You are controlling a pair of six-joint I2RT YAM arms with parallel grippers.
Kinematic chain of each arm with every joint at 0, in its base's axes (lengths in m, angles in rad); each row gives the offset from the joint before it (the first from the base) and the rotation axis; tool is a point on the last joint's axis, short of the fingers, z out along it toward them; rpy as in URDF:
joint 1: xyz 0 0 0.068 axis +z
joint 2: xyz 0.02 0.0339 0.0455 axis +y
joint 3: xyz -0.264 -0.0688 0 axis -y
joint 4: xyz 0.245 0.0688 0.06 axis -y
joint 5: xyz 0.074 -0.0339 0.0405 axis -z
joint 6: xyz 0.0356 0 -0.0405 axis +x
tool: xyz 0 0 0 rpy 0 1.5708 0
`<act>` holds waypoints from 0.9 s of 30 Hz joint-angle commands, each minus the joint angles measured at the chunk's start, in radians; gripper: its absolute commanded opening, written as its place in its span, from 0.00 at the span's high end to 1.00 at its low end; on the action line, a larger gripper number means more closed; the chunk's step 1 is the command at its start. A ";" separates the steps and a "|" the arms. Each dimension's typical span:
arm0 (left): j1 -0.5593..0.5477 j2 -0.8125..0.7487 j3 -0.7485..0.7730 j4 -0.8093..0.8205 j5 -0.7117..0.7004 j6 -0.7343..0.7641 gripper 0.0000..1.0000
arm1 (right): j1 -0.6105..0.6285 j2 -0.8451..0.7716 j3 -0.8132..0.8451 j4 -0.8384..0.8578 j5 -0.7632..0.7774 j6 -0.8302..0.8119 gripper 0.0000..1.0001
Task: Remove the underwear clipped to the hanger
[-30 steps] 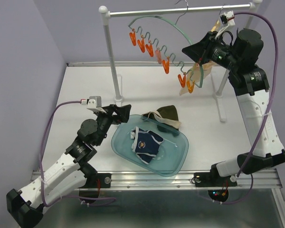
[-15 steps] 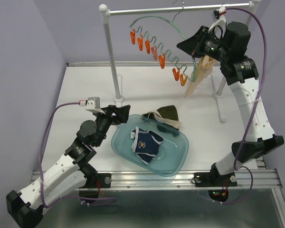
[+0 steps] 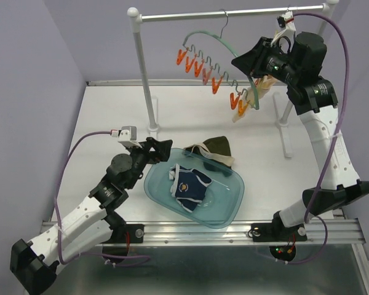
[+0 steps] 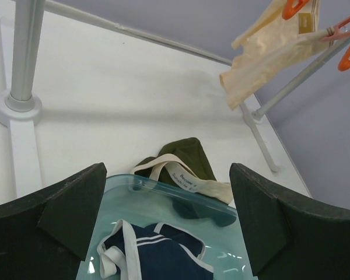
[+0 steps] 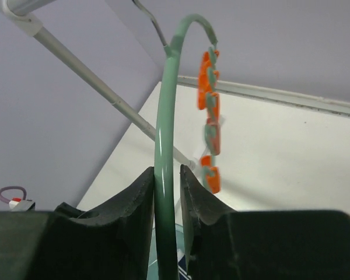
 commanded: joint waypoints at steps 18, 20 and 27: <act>0.004 0.454 0.276 0.124 0.244 0.242 0.02 | 0.004 -0.300 -0.167 0.079 0.114 -0.460 0.00; 0.004 0.529 0.315 0.105 0.253 0.273 0.02 | 0.004 -0.347 -0.207 0.080 0.135 -0.512 0.00; 0.001 0.799 0.482 0.004 0.342 0.282 0.06 | -0.010 -0.518 -0.443 0.100 0.339 -0.520 0.00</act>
